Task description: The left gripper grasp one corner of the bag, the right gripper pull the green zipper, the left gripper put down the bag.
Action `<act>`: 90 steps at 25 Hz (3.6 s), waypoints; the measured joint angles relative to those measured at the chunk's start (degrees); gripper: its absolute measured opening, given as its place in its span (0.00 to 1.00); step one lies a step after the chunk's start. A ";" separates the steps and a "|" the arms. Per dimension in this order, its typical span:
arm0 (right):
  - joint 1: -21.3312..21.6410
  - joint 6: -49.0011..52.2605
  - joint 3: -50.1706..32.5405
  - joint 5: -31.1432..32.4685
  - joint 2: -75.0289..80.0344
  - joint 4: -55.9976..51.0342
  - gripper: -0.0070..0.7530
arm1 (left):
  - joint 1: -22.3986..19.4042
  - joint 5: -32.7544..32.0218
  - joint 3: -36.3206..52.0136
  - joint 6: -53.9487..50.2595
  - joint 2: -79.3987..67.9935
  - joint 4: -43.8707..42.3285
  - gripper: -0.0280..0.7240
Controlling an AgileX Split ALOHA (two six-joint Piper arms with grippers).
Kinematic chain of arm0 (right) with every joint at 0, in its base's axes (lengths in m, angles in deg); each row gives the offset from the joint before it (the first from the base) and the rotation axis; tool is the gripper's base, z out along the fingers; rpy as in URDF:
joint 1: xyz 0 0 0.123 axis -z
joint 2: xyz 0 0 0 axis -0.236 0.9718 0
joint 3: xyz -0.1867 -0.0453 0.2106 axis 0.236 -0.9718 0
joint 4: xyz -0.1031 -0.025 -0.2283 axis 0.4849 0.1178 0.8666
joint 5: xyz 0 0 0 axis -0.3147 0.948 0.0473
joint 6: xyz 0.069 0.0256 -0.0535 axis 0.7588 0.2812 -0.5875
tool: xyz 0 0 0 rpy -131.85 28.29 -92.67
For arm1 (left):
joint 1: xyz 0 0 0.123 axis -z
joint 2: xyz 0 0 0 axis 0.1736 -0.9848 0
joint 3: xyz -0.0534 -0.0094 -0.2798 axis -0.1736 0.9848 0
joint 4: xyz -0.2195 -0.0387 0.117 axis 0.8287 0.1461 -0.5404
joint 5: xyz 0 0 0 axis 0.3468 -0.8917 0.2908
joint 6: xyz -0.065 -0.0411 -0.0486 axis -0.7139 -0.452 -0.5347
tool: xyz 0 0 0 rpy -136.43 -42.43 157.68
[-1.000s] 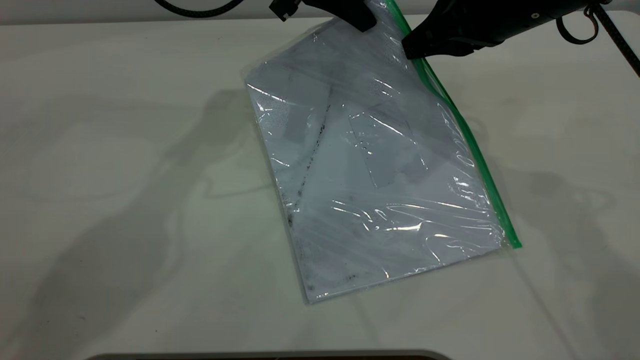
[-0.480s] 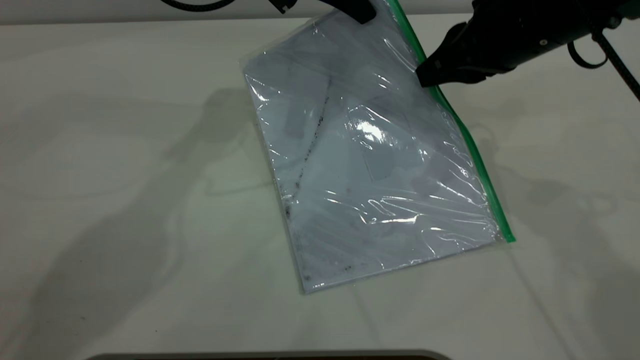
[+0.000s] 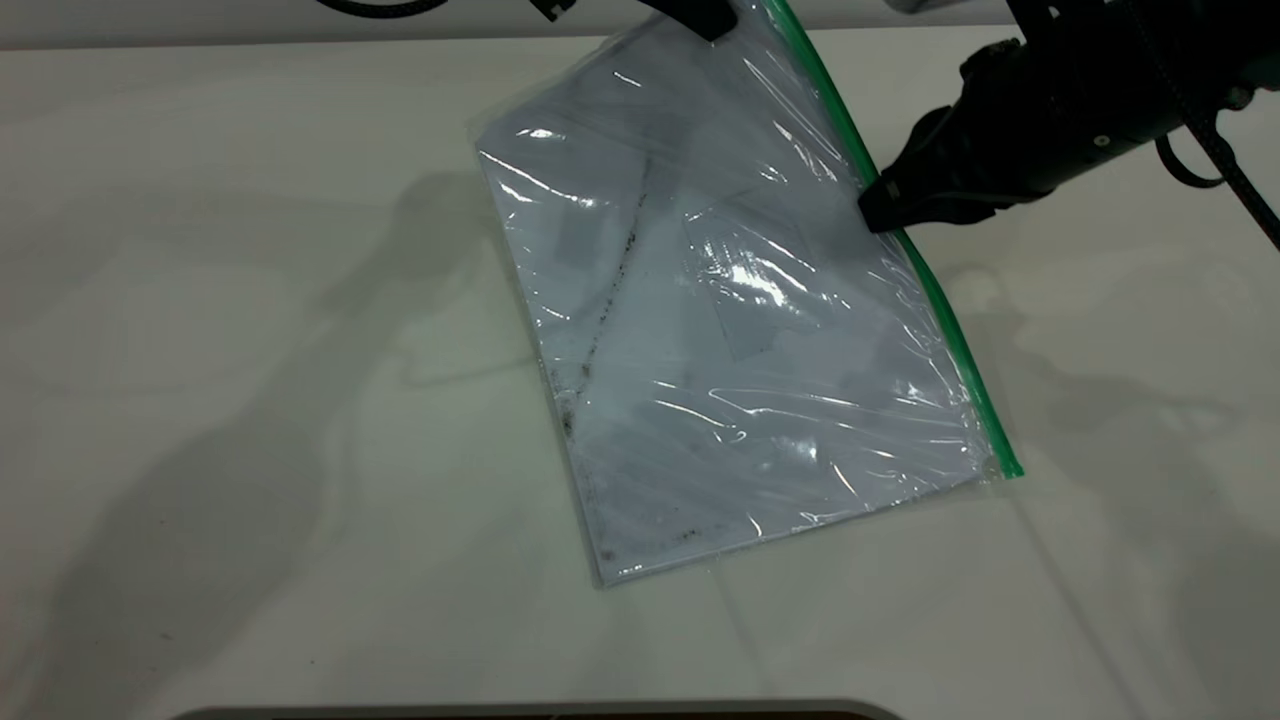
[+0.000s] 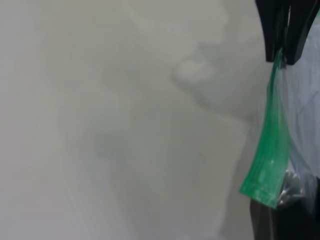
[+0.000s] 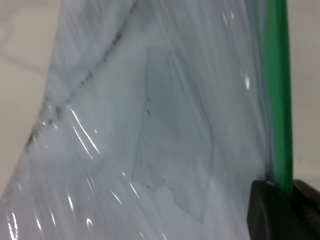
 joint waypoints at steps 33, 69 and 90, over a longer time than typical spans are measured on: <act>0.00 8.70 -0.90 -3.38 0.52 5.59 0.06 | -7.39 0.22 -0.52 -2.25 0.13 -2.35 0.11; 0.15 37.10 -0.87 -5.56 0.63 26.56 0.50 | -9.05 0.01 -0.58 -5.45 -0.10 -8.23 0.12; 0.15 37.37 -0.87 -13.33 -9.32 26.62 0.78 | -4.80 5.87 -0.75 -45.36 2.58 -14.34 0.86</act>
